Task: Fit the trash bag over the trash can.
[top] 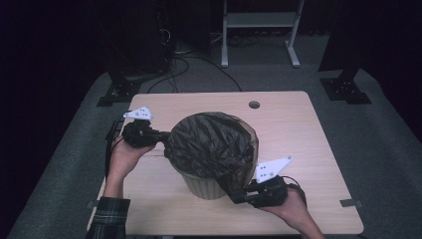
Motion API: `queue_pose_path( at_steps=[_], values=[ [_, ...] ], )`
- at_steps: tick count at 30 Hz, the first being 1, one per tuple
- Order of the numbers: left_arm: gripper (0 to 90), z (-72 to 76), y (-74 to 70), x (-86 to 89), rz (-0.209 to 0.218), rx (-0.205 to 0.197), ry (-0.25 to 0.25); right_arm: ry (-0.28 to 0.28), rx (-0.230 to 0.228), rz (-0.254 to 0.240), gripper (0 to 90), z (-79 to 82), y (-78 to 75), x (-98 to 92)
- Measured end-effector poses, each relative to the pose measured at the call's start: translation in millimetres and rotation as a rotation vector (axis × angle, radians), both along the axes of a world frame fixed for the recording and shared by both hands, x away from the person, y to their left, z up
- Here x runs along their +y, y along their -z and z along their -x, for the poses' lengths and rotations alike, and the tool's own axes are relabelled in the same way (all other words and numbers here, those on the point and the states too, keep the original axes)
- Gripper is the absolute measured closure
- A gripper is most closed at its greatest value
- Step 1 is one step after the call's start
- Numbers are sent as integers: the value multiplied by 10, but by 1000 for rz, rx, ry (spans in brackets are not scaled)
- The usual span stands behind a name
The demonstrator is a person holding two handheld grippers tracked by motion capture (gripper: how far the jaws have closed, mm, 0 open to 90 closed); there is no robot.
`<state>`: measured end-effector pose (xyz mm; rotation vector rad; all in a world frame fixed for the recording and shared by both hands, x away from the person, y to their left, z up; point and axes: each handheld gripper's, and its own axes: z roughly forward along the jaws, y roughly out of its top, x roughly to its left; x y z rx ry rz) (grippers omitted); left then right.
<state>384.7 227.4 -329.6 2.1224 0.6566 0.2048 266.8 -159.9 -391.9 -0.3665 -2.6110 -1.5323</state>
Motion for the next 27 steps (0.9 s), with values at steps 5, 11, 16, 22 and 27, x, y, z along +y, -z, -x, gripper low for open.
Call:
queue_pose_path(
  at_steps=[5, 11, 16, 22, 27],
  values=[
    [898, 8, -20, 29, 9, -12, -7, 27, -82, -78, 702, 90, -407, -153],
    [898, 17, -64, 35, 13, -21, -6, 96, -131, -148, 667, 3, -906, -37],
    [898, 24, -100, 34, 11, -26, -4, 121, -110, -115, 624, -180, -1099, 337],
    [898, 26, -106, 36, 14, -29, -1, 128, -74, -33, 606, -311, -1093, 712],
    [898, 27, -112, 40, 11, -30, -1, 76, -69, 35, 787, -278, -1001, 848]
  ],
)
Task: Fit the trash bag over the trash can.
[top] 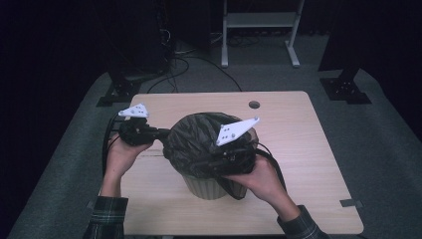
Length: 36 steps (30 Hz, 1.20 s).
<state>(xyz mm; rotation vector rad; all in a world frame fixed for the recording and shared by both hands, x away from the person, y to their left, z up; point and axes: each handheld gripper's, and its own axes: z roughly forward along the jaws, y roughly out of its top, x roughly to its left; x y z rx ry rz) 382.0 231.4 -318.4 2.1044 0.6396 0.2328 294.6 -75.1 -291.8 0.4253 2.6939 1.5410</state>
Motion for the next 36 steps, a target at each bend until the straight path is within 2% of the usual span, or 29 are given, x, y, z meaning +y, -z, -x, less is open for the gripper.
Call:
queue_pose_path(
  at_steps=[2, 8, 11, 14, 19, 21, 24, 25, 28, 31, 33, 36],
  values=[
    [898, 2, -3, 2, 0, 0, -1, -25, -28, 4, 888, 47, 8, 13],
    [898, 0, 2, 6, 1, 1, -5, -94, -89, -39, 899, 274, -39, -53],
    [898, 8, 12, -10, -2, 4, -2, -138, -69, -55, 900, 408, 22, -60],
    [898, 10, 34, -21, -5, 6, 1, -160, -47, -48, 900, 481, 140, -32],
    [897, 2, 74, -44, -2, 17, 14, -161, -7, -29, 900, 543, 465, 7],
    [897, 2, 73, -62, -15, 16, 11, -165, 22, -17, 900, 543, 589, 22],
    [897, -2, 68, -62, -10, 17, 14, -171, 27, -17, 898, 560, 663, 20],
    [897, 0, 63, -61, -11, 15, 13, -174, 25, -27, 889, 568, 645, 4],
    [897, 1, 53, -58, -8, 12, 7, -182, -3, -83, 764, 616, 491, -76],
    [897, 3, 49, -62, -5, 11, 7, -157, -62, -132, 708, 660, 288, -173],
    [897, 0, 49, -68, -10, 10, 10, -120, -98, -158, 684, 651, 176, -230],
    [897, -2, 51, -74, -10, 12, 9, -49, -118, -178, 658, 557, 80, -303]
  ],
)
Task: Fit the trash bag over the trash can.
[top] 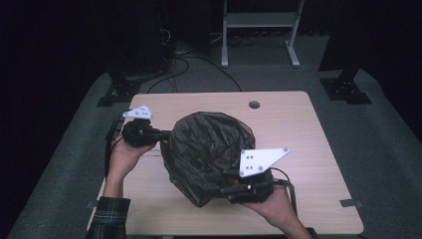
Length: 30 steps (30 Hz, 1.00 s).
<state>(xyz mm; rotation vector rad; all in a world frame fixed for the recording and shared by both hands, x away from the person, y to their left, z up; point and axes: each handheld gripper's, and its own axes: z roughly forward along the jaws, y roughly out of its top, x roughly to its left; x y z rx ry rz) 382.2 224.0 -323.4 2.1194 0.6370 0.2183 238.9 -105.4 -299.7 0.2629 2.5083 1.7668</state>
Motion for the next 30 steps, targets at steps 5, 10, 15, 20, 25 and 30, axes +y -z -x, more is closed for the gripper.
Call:
queue_pose_path(
  at_steps=[5, 10, 15, 20, 25, 30],
  values=[
    [897, 0, -1, 2, -1, 2, 2, 54, 42, 58, 662, -169, 42, 30],
    [897, 4, -3, 4, 0, 0, 0, 55, 60, 74, 735, -212, 121, 87],
    [897, 6, -6, 15, 3, 1, 1, 27, 55, 63, 897, -191, 131, 110],
    [896, 7, 3, 0, 1, 2, 7, -2, 31, 76, 899, -67, 178, 193],
    [897, 6, 19, -5, 7, 7, 10, -33, 13, 101, 900, 22, 314, 362],
    [896, -1, 82, -4, 3, 17, 13, -35, 6, 112, 900, 86, 497, 440]
  ],
)
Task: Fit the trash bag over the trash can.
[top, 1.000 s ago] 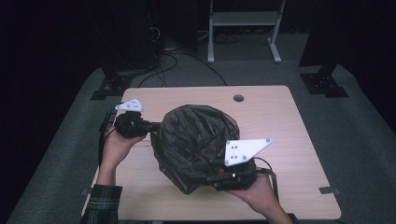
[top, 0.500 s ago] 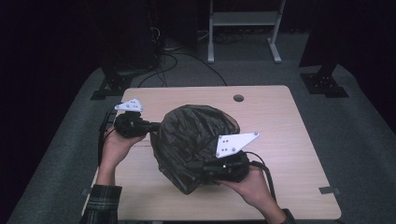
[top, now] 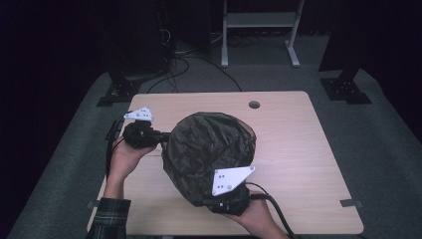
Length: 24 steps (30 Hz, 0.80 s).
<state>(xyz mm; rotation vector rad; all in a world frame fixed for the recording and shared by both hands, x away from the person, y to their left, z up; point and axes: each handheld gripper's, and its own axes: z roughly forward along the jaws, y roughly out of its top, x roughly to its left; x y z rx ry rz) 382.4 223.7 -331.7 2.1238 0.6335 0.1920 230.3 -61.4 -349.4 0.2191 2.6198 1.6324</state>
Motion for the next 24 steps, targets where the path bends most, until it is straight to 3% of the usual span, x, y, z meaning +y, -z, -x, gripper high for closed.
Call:
queue_pose_path(
  at_steps=[7, 12, 14, 17, 19, 20, 24],
  values=[
    [896, -22, 130, -16, -13, 26, 4, 12, 34, -7, 900, -3, 293, 9],
    [896, -39, 266, -51, -39, 51, 4, 16, 64, 14, 899, -13, 518, 40],
    [897, -42, 291, -44, -45, 49, -7, 19, 66, 9, 853, -7, 552, 24],
    [897, -44, 286, 1, -34, 48, -20, 6, 69, -24, 723, 25, 468, -69],
    [897, -37, 269, 35, -29, 42, -27, 12, 56, -30, 717, 47, 416, -122],
    [897, -35, 264, 50, -29, 41, -30, 29, 26, -65, 694, 94, 277, -290],
    [897, -29, 272, 87, -27, 44, -37, 112, -35, -120, 630, 99, 58, -698]
  ],
)
